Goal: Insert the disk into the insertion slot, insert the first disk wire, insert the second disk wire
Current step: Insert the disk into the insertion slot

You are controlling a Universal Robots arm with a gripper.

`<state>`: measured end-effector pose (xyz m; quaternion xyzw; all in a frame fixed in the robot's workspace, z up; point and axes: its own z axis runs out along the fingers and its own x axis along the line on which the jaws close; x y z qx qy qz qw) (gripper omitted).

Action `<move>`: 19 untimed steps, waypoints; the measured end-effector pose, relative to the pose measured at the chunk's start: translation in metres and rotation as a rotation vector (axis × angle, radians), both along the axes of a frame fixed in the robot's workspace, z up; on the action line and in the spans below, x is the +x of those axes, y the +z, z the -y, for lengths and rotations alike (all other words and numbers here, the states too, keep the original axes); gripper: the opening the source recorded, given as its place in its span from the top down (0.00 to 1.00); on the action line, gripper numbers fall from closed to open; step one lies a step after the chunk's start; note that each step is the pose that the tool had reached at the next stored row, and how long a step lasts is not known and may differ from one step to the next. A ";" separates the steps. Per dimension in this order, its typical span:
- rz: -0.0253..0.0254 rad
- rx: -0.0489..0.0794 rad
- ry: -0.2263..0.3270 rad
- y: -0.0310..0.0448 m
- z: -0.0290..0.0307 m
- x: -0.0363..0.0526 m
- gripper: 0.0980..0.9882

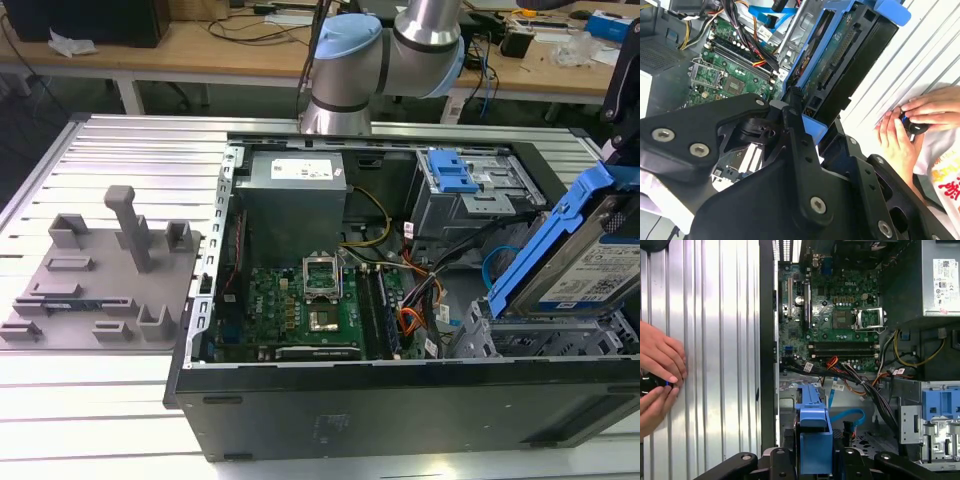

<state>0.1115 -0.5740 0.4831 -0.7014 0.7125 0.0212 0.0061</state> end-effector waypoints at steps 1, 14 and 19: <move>0.0086 0.000 0.000 -0.0001 0.0000 -0.0007 0.70; 0.0347 0.000 0.001 -0.0018 -0.0006 -0.0052 0.70; 0.0347 0.000 0.000 -0.0019 -0.0074 -0.0050 0.70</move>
